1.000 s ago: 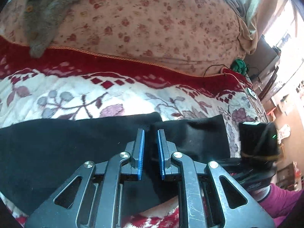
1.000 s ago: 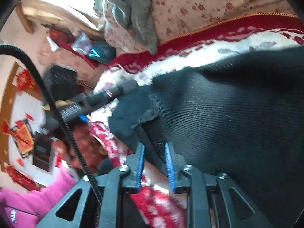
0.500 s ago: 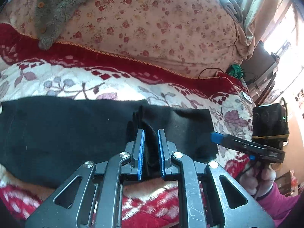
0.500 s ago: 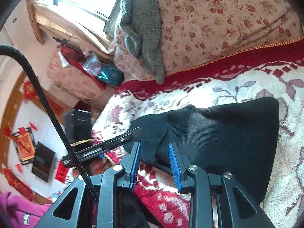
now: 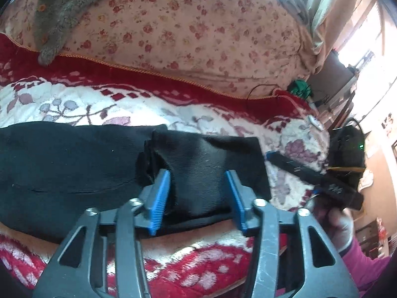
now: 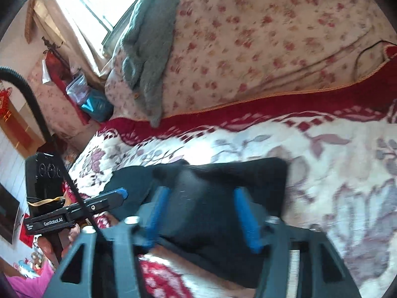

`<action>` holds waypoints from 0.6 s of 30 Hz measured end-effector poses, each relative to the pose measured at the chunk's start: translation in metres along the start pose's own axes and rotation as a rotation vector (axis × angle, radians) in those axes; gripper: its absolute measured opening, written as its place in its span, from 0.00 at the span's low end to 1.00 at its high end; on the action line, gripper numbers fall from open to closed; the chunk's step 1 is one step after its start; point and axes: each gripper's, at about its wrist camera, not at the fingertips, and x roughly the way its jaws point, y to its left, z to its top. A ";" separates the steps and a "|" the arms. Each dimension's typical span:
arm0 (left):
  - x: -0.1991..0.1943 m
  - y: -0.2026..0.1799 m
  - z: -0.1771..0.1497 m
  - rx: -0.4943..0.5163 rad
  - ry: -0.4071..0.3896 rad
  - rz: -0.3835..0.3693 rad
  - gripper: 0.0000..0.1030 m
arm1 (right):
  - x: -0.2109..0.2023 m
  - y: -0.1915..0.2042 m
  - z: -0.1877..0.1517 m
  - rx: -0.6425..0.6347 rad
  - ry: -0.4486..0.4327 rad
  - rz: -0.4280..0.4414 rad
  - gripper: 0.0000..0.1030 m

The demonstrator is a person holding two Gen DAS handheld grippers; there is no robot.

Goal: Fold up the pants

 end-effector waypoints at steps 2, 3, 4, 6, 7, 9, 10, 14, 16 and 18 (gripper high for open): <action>0.007 0.005 -0.001 -0.013 0.015 0.017 0.50 | -0.004 -0.021 0.000 0.037 0.010 -0.038 0.59; 0.012 0.009 0.000 -0.029 0.029 0.016 0.50 | -0.004 -0.028 0.001 0.056 0.019 -0.049 0.59; 0.015 0.012 -0.001 -0.042 0.039 0.015 0.50 | -0.001 -0.040 0.000 0.088 0.034 -0.050 0.59; 0.024 0.017 -0.001 -0.069 0.062 0.015 0.50 | 0.007 -0.058 -0.001 0.140 0.057 -0.023 0.60; 0.030 0.019 -0.001 -0.078 0.075 0.030 0.50 | 0.014 -0.067 0.000 0.173 0.080 0.000 0.60; 0.038 0.021 -0.001 -0.082 0.086 0.056 0.50 | 0.027 -0.075 0.000 0.204 0.108 0.053 0.60; 0.042 0.021 -0.001 -0.085 0.092 0.067 0.50 | 0.035 -0.077 0.001 0.200 0.122 0.093 0.53; 0.049 0.025 0.000 -0.115 0.105 0.098 0.50 | 0.037 -0.066 0.011 0.106 0.085 0.102 0.26; 0.049 0.026 0.002 -0.120 0.088 0.101 0.50 | 0.032 -0.059 0.013 0.074 0.056 0.090 0.25; 0.051 0.028 0.003 -0.129 0.076 0.106 0.50 | 0.032 -0.059 0.014 0.073 0.048 0.063 0.25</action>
